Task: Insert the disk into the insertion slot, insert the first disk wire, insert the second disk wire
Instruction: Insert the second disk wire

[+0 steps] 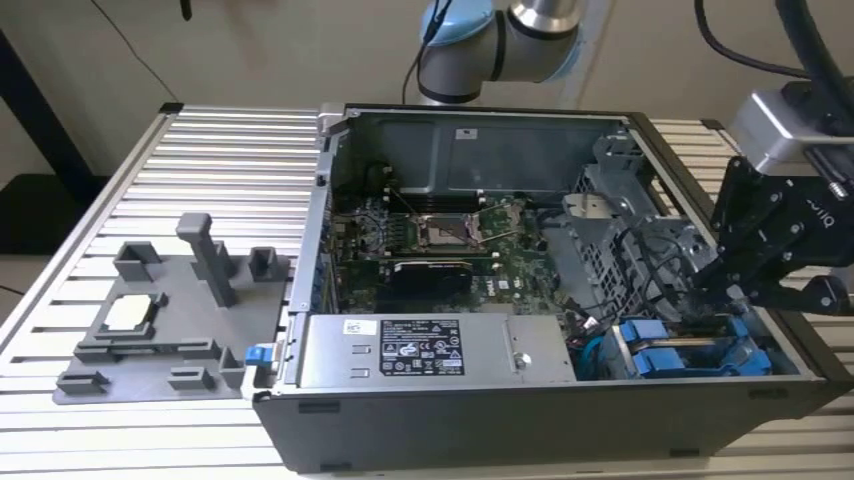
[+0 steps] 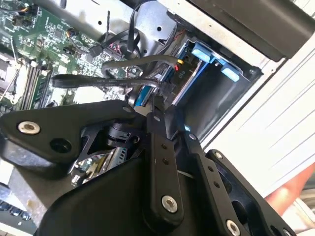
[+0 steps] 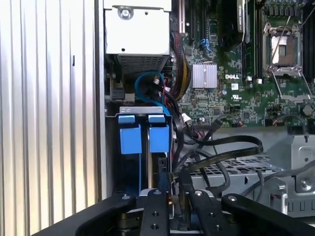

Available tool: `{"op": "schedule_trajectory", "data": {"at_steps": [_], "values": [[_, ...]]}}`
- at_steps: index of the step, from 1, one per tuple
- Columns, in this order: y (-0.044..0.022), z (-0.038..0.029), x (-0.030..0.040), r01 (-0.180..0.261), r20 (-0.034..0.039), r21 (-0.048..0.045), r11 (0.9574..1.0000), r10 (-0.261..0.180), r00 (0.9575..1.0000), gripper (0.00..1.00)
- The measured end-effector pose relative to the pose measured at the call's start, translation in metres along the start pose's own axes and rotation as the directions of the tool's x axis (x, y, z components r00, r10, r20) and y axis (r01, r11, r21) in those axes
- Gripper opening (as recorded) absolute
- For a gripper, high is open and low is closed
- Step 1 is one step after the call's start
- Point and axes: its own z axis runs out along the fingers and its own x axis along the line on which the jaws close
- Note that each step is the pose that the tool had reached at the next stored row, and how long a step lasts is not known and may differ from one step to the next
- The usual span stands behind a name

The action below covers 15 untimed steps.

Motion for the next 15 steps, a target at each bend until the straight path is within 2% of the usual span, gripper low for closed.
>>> {"op": "schedule_trajectory", "data": {"at_steps": [4,7,15], "values": [[0.0009,-0.0179,-0.0023,0.000,-0.0001,0.0000,1.0000,0.000,1.0000,0.24],[0.0014,-0.0271,-0.0034,0.000,-0.0003,0.0000,1.0000,0.000,1.0000,0.24],[0.0014,-0.0277,-0.0035,0.000,0.0024,-0.0001,1.0000,0.000,1.0000,0.24]]}}
